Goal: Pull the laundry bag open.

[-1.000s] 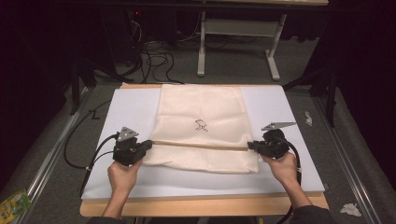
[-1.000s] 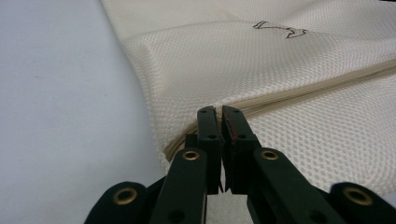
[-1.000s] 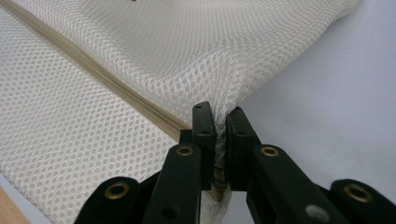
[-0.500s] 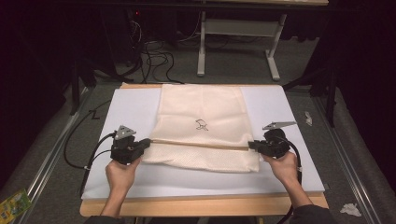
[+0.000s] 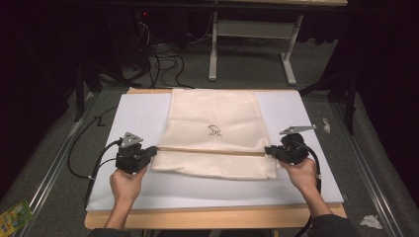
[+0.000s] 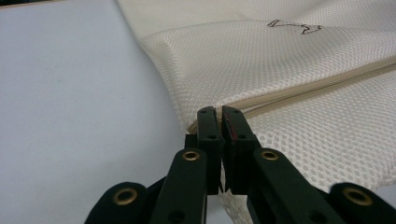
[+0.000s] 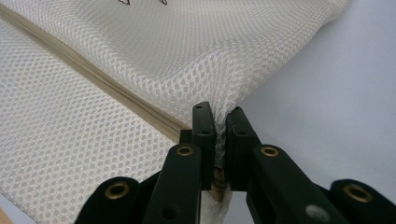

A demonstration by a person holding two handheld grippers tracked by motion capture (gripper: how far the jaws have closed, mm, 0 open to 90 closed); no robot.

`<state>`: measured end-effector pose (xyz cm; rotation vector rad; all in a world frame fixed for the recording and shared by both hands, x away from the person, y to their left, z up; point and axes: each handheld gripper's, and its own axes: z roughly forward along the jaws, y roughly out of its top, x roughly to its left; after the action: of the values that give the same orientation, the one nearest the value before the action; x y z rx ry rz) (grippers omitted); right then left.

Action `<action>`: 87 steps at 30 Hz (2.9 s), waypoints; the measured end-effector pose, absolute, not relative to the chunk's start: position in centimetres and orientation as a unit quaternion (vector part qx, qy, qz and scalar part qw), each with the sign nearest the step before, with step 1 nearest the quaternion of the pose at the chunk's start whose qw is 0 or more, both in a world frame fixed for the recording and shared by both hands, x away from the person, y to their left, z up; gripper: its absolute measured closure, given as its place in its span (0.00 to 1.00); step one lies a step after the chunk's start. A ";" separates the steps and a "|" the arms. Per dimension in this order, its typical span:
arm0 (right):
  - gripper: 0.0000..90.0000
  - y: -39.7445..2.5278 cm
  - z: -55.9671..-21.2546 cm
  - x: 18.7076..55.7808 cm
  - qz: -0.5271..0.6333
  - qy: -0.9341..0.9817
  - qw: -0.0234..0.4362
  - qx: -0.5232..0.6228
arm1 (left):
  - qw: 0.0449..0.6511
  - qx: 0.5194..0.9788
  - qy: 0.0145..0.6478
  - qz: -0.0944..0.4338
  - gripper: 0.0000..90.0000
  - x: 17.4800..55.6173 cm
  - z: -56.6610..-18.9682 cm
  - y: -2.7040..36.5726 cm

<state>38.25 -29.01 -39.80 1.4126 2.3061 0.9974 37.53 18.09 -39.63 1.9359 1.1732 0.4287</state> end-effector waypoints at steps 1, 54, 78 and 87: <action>0.96 -29.0 -39.8 38.3 0.344 0.792 0.131 0.487 | 0.407 0.768 0.464 0.169 0.97 37.5 -39.7 18.0; 0.62 -30.3 -43.0 39.7 0.357 0.753 0.146 0.533 | 0.387 0.780 0.471 0.142 0.82 40.5 -42.6 17.6; 0.64 -36.3 -40.9 35.3 0.439 0.683 0.221 0.540 | 0.447 0.714 0.483 0.238 0.62 36.4 -41.0 22.9; 0.64 -37.6 -42.2 34.7 0.435 0.671 0.224 0.557 | 0.439 0.708 0.501 0.231 0.59 36.7 -42.4 23.4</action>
<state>34.65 -37.64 -42.21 1.5362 1.8522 1.2007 36.74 23.39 -42.43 1.7601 1.2458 0.5742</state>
